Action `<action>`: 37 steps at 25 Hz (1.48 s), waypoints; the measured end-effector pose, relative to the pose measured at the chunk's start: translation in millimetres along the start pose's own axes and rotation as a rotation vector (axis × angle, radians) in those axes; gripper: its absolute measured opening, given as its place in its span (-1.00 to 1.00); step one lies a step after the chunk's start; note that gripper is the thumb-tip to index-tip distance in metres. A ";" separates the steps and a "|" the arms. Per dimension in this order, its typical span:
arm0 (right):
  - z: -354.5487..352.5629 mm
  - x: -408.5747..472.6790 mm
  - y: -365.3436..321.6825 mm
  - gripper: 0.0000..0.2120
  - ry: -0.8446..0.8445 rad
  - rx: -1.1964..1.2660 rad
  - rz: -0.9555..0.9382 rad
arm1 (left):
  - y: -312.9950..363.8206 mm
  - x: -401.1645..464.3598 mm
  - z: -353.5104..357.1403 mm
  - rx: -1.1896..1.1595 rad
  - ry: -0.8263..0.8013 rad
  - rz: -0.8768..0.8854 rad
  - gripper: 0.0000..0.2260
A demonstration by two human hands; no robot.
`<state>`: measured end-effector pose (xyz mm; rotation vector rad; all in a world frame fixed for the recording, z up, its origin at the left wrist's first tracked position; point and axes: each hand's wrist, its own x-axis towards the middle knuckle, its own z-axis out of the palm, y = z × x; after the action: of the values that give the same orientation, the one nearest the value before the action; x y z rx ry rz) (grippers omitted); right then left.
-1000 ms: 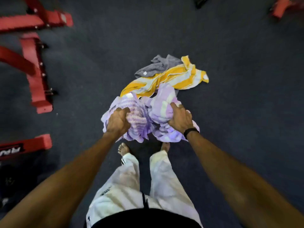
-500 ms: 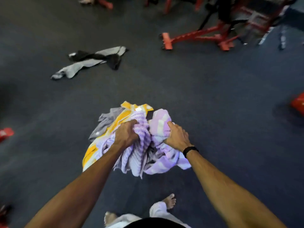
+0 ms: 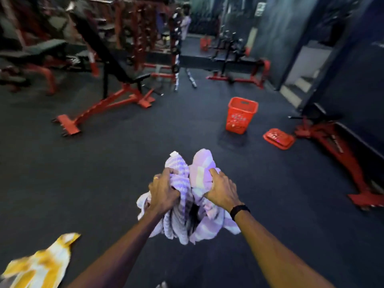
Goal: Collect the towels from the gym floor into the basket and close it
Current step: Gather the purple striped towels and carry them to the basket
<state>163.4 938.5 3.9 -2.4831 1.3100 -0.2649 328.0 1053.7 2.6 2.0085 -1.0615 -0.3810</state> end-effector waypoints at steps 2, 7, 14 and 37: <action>-19.7 31.2 46.2 -0.45 0.053 -0.022 0.068 | 33.2 44.8 46.4 -0.182 -0.083 0.061 -0.56; -72.1 139.1 164.1 -0.45 0.121 -0.026 0.246 | 113.7 180.9 177.5 -0.330 -0.375 0.206 -0.53; -144.1 277.7 293.5 -0.48 0.213 -0.036 0.449 | 215.7 348.7 319.9 -0.189 -0.874 0.337 -0.05; -214.8 910.8 610.6 -0.48 0.167 -0.128 0.150 | 383.6 927.8 633.8 0.154 -0.353 0.415 -0.37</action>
<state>140.7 -178.7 -4.8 -2.4947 1.6198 -0.3697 304.9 -133.3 -0.3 1.8239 -1.7353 -0.4501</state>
